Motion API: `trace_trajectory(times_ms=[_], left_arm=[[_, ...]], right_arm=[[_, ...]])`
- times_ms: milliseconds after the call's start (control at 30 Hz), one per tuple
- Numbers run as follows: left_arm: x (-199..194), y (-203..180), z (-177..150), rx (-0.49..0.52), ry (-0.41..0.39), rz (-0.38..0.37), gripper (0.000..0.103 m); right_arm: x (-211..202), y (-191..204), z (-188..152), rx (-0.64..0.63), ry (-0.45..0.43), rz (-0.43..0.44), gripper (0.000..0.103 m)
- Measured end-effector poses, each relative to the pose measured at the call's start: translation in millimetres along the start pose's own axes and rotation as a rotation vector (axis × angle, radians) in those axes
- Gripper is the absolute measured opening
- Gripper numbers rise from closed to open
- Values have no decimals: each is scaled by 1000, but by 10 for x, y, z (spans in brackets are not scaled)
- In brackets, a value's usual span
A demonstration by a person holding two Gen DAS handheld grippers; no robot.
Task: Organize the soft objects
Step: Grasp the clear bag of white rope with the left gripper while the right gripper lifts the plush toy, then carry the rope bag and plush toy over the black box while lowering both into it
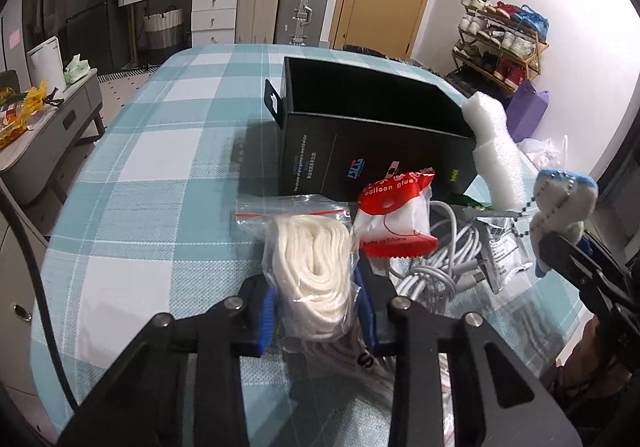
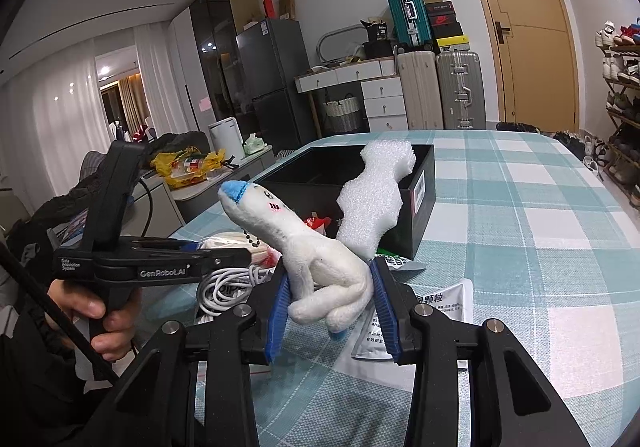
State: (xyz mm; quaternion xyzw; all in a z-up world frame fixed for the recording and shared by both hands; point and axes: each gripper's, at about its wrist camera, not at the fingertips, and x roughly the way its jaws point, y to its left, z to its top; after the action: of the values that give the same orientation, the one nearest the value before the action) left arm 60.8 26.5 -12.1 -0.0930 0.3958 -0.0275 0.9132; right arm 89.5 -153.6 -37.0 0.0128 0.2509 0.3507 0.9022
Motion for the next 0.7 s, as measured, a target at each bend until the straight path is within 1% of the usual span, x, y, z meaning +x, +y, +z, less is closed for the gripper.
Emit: trace_trajectory(times_ms=[67, 133, 200, 367, 533, 700], left_arm=[[-59, -3, -3, 4, -14, 0, 32], [-147, -21, -2, 12, -43, 5, 32], [-217, -20, 20, 12, -71, -5, 32], [-468, -90, 82, 31, -165, -12, 32], [-669, -156, 160, 57, -241, -16, 32], [-828, -217, 297, 79, -309, -23, 32]], right_arm=[[-17, -1, 4, -1, -10, -3, 39], [-38, 0, 15, -1, -22, -7, 39], [-64, -2, 28, -4, -36, -16, 39], [-149, 6, 99, -4, -68, -26, 39], [-260, -34, 232, 19, -103, -33, 39], [-320, -38, 415, 12, -124, -51, 39]])
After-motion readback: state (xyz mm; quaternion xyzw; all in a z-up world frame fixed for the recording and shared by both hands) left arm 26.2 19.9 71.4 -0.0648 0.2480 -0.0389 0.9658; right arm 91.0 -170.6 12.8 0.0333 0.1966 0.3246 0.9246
